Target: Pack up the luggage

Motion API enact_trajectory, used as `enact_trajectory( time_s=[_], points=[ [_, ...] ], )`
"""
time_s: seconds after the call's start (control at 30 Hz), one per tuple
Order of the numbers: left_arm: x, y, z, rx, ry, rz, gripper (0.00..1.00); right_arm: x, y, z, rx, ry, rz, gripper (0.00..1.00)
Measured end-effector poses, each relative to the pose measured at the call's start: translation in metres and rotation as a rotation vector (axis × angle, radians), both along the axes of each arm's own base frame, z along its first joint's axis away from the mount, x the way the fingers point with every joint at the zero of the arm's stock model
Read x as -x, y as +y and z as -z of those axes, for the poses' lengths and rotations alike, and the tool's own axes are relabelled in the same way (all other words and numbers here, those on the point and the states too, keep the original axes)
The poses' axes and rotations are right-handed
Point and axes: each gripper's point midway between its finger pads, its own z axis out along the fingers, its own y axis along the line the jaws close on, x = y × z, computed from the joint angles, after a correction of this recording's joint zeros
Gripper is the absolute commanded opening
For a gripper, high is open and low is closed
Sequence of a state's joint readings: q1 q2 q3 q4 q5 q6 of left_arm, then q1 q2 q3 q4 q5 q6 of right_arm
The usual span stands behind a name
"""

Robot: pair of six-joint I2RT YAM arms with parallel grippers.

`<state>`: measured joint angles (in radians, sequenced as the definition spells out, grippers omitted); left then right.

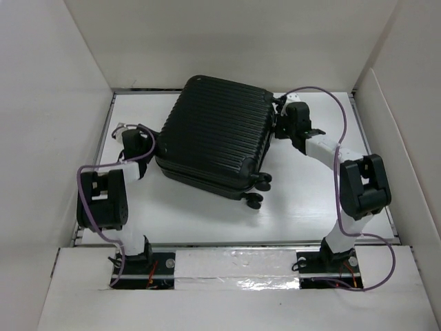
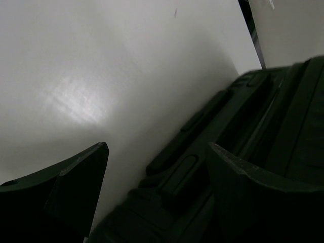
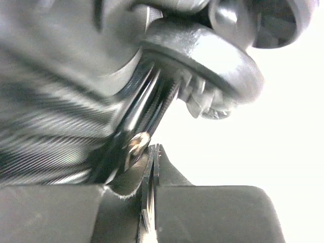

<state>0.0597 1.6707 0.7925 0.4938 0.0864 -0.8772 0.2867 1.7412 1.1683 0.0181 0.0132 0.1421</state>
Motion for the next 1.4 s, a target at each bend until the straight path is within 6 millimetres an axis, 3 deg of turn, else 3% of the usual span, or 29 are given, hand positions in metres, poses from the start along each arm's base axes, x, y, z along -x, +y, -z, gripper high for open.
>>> enact_trajectory(
  time_s=[0.13, 0.17, 0.27, 0.43, 0.47, 0.5, 0.57, 0.6, 0.63, 0.67, 0.73, 0.77, 0.83, 0.93, 0.97, 1.03, 1.1, 1.17, 1.27, 1.33, 1.4],
  points=[
    [0.033, -0.002, -0.003, 0.004, -0.018, -0.036, 0.81, -0.012, 0.004, -0.023, -0.046, -0.05, -0.03, 0.29],
    [0.036, -0.002, -0.007, 0.005, -0.026, -0.04, 0.83, -0.01, 0.004, -0.03, -0.061, -0.06, -0.037, 0.41],
    [0.035, 0.0, -0.028, 0.013, -0.077, -0.053, 0.87, 0.001, -0.002, -0.046, -0.098, -0.085, -0.045, 0.56],
    [0.011, 0.008, -0.084, 0.018, -0.178, -0.085, 0.91, 0.031, -0.025, -0.071, -0.134, -0.131, -0.03, 0.64],
    [0.005, 0.011, -0.102, 0.013, -0.206, -0.095, 0.9, 0.038, -0.031, -0.074, -0.139, -0.138, -0.021, 0.64],
    [-0.001, 0.014, -0.124, 0.006, -0.244, -0.103, 0.87, 0.045, -0.036, -0.077, -0.148, -0.145, -0.019, 0.53],
    [-0.007, 0.015, -0.173, -0.016, -0.336, -0.106, 0.75, 0.061, -0.045, -0.082, -0.167, -0.173, -0.01, 0.28],
    [-0.006, 0.013, -0.198, -0.04, -0.387, -0.104, 0.69, 0.07, -0.047, -0.082, -0.179, -0.187, -0.011, 0.07],
    [-0.001, 0.008, -0.225, -0.061, -0.442, -0.091, 0.58, 0.081, -0.047, -0.081, -0.191, -0.198, -0.02, 0.01],
    [0.007, -0.004, -0.249, -0.076, -0.498, -0.062, 0.36, 0.093, -0.044, -0.079, -0.211, -0.212, -0.04, 0.0],
    [0.033, -0.039, -0.291, -0.085, -0.611, 0.025, 0.22, 0.116, -0.038, -0.067, -0.239, -0.223, -0.086, 0.0],
    [0.049, -0.062, -0.306, -0.084, -0.665, 0.089, 0.08, 0.126, -0.034, -0.059, -0.251, -0.222, -0.113, 0.0],
    [0.082, -0.107, -0.327, -0.072, -0.74, 0.223, 0.0, 0.143, -0.028, -0.04, -0.271, -0.201, -0.16, 0.0],
    [0.123, -0.177, -0.331, -0.081, -0.777, 0.434, 0.0, 0.161, -0.019, -0.013, -0.29, -0.139, -0.221, 0.0],
    [0.141, -0.205, -0.327, -0.08, -0.776, 0.522, 0.0, 0.165, -0.016, -0.007, -0.298, -0.131, -0.243, 0.08],
    [0.168, -0.244, -0.304, -0.09, -0.74, 0.66, 0.0, 0.17, -0.008, 0.0, -0.313, -0.12, -0.29, 0.21],
    [0.199, -0.269, -0.27, -0.119, -0.684, 0.763, 0.0, 0.173, 0.003, 0.005, -0.313, -0.113, -0.347, 0.29],
    [0.227, -0.277, -0.235, -0.162, -0.619, 0.836, 0.0, 0.175, 0.014, 0.007, -0.3, -0.123, -0.402, 0.33],
    [0.26, -0.272, -0.193, -0.196, -0.552, 0.888, 0.0, 0.176, 0.024, 0.007, -0.274, -0.151, -0.463, 0.41],
    [0.276, -0.264, -0.171, -0.195, -0.518, 0.903, 0.0, 0.175, 0.03, 0.004, -0.263, -0.181, -0.496, 0.42],
    [0.283, -0.253, -0.148, -0.194, -0.476, 0.896, 0.06, 0.174, 0.032, 0.0, -0.253, -0.213, -0.519, 0.43]
  ],
)
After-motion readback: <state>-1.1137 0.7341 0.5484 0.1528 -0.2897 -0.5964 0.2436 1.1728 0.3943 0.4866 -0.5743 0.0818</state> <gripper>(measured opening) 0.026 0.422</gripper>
